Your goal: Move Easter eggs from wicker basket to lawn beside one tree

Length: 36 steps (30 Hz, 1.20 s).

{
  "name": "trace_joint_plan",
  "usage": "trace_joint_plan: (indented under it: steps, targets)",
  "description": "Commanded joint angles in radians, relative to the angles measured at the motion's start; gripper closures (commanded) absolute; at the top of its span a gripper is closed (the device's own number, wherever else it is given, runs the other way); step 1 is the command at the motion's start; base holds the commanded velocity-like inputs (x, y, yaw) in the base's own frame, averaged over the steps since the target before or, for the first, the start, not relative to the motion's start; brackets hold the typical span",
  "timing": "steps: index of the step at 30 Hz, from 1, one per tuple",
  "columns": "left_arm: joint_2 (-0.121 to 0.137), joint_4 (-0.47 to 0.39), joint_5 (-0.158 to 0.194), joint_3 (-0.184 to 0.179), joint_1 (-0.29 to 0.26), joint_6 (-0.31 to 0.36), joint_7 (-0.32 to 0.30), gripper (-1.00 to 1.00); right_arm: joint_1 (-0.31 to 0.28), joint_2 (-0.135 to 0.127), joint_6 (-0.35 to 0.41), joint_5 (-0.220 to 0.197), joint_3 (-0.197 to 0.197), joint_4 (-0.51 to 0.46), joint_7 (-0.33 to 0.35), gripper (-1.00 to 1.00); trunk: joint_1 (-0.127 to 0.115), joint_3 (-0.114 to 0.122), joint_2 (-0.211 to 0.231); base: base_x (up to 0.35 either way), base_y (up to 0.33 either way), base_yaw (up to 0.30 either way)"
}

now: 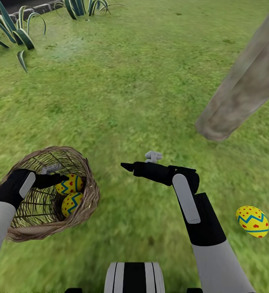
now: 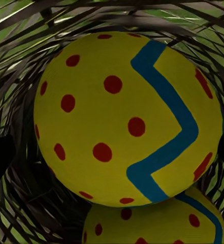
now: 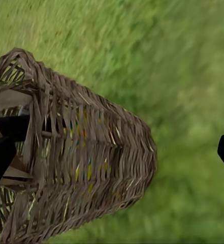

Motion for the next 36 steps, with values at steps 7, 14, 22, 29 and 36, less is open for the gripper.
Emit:
trace_joint_plan:
  steps: [7,14,22,29,36]
  targets:
    - [0.000,-0.001,-0.003,0.003,0.000,-0.009,-0.005,-1.00,-0.001,0.000,0.004,0.003,-0.001,-0.001,0.002,-1.00,0.000,-0.004,0.000,0.000,0.000,0.000]
    - [0.000,-0.001,-0.003,0.003,0.000,-0.011,-0.005,-1.00,-0.001,0.000,0.004,0.003,-0.001,-0.001,0.002,-1.00,0.001,-0.012,-0.001,0.000,0.000,0.000]
    - [0.000,-0.001,-0.003,0.003,0.000,-0.011,-0.006,-1.00,-0.001,0.000,0.004,0.003,-0.001,-0.001,0.002,-1.00,0.002,-0.020,-0.001,0.000,0.000,0.000]
    - [0.000,-0.001,-0.003,0.003,0.000,-0.011,-0.006,-1.00,-0.001,0.000,0.004,0.003,-0.001,-0.001,0.002,-1.00,0.002,-0.020,-0.001,0.000,0.000,0.000]
    - [0.000,-0.001,-0.003,0.002,0.000,-0.011,-0.005,-1.00,0.000,0.000,0.004,0.003,-0.001,-0.001,0.002,-1.00,0.003,-0.028,-0.002,0.000,0.000,0.000]
